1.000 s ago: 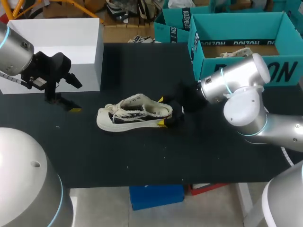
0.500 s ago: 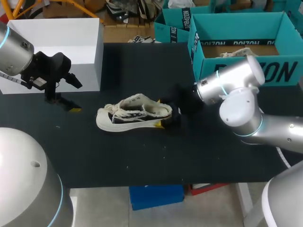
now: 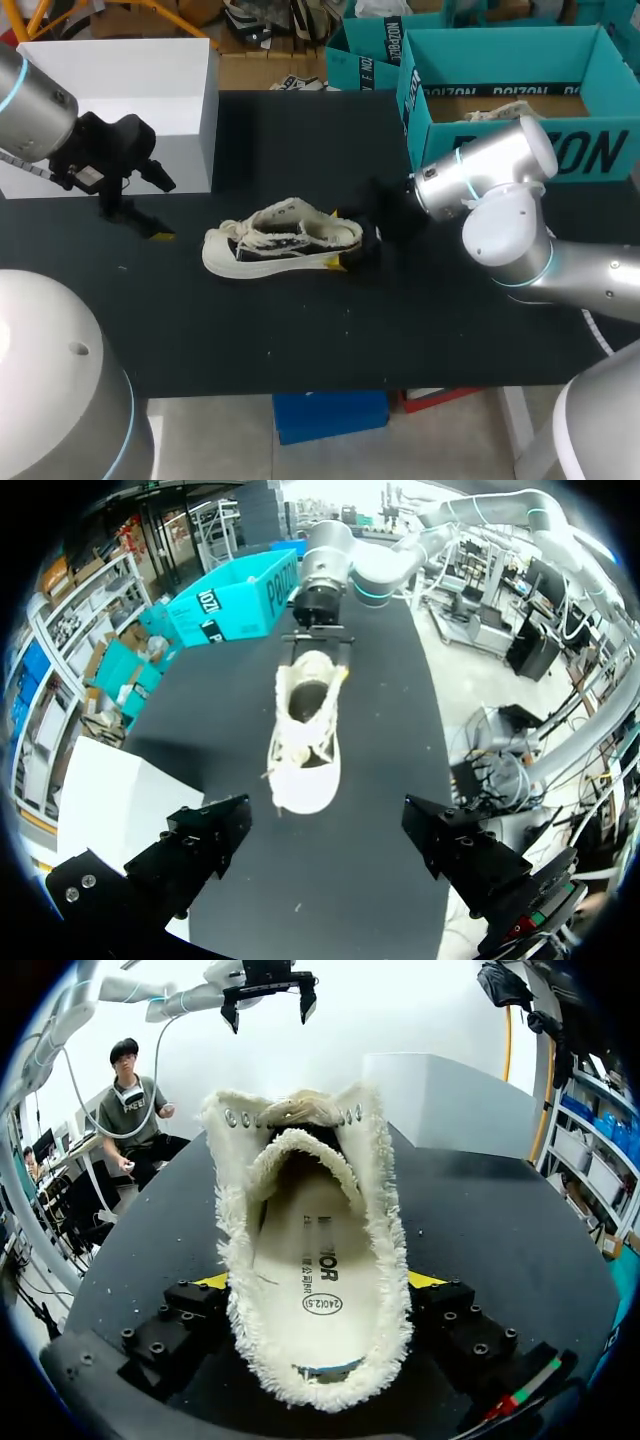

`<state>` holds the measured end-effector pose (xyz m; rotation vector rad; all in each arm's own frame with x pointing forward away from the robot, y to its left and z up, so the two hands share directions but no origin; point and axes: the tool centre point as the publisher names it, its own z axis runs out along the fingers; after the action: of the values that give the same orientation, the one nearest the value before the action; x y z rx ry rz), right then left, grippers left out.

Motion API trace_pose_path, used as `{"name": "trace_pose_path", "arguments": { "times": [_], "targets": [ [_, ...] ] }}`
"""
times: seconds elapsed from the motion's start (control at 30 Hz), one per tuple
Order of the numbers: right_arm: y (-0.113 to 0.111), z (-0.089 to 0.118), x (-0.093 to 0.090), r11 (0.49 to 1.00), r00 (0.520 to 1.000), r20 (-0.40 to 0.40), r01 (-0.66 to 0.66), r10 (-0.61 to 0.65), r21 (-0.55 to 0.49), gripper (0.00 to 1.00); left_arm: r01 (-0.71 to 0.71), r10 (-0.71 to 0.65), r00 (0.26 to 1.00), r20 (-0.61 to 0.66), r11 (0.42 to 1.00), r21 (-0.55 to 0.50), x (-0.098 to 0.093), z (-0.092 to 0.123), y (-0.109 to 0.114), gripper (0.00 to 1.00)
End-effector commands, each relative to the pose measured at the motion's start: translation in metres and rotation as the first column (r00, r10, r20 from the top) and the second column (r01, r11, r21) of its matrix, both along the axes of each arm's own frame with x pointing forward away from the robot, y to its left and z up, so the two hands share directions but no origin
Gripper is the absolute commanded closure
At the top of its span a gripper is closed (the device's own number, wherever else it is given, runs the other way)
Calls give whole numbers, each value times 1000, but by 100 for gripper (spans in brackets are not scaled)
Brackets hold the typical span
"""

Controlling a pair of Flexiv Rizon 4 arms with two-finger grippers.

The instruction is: Take the shoe out of the shoebox, open the shoe tongue, remove and reinsert the insole, then place the shoe into the shoebox

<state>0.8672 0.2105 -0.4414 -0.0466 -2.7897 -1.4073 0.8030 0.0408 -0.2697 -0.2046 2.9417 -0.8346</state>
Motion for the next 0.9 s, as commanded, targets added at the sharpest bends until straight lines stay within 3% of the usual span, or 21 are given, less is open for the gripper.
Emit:
{"name": "trace_pose_path", "arguments": {
  "times": [0.03, 0.2, 0.43, 0.9],
  "targets": [
    [4, -4, 3, 1000, 1000, -1, 0, 0, -1, 100, -62, 66, 997, -41, 994, 92, -7, 6, -23, 0],
    [4, -4, 3, 1000, 1000, -1, 0, 0, -1, 100, -189, 218, 966, -139, 962, 197, -12, -2, -41, 0],
    [4, -4, 3, 1000, 1000, -1, 0, 0, -1, 100, -395, 466, 870, -162, 855, 337, -11, -6, -61, 0],
    [4, -4, 3, 1000, 1000, -1, 0, 0, -1, 100, -405, 472, 866, -165, 855, 323, -11, -2, -67, 0]
  ]
}}
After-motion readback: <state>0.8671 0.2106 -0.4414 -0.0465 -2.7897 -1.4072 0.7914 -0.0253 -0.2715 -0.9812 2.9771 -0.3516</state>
